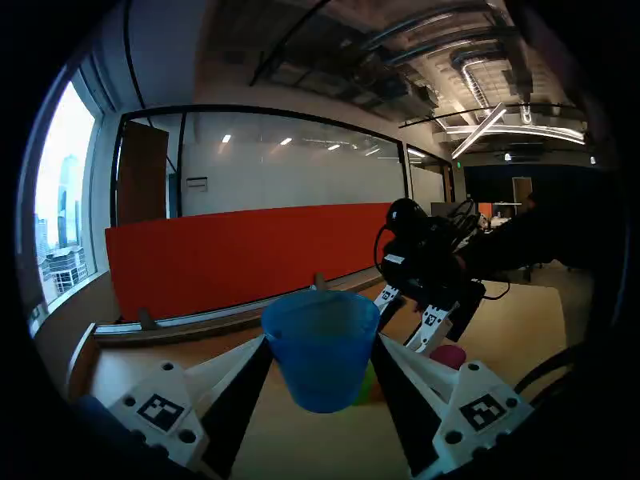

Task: Pour water

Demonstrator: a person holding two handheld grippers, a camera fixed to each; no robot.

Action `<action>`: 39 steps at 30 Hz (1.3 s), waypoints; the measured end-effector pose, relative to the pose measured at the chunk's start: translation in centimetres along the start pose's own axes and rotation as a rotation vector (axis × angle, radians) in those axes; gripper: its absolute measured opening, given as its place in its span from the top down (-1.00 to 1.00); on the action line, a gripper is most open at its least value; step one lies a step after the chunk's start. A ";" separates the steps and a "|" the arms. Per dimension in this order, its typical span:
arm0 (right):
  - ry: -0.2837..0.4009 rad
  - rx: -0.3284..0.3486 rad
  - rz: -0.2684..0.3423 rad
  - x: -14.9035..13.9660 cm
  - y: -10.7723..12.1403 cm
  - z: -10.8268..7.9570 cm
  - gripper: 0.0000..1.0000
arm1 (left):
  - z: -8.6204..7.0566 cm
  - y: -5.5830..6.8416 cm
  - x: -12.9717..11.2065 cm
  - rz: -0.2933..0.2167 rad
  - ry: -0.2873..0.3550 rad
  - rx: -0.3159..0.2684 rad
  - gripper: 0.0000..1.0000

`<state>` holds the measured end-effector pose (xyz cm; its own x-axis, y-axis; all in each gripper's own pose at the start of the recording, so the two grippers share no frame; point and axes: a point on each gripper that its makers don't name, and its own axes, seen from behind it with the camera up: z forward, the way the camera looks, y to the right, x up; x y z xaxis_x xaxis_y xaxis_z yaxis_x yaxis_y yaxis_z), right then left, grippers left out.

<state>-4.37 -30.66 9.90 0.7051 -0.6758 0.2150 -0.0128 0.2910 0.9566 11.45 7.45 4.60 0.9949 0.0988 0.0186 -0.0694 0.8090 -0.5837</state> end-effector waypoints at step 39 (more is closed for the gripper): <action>-0.040 0.004 0.007 -1.0 -0.3 1.1 -0.99 | -0.5 -0.1 -0.4 0.000 -0.001 0.000 -0.65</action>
<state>-5.87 -30.82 9.62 0.6759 -0.7004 0.2292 -0.0204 0.2931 0.9559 11.08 7.05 4.26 0.9949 0.0992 0.0198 -0.0691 0.8092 -0.5835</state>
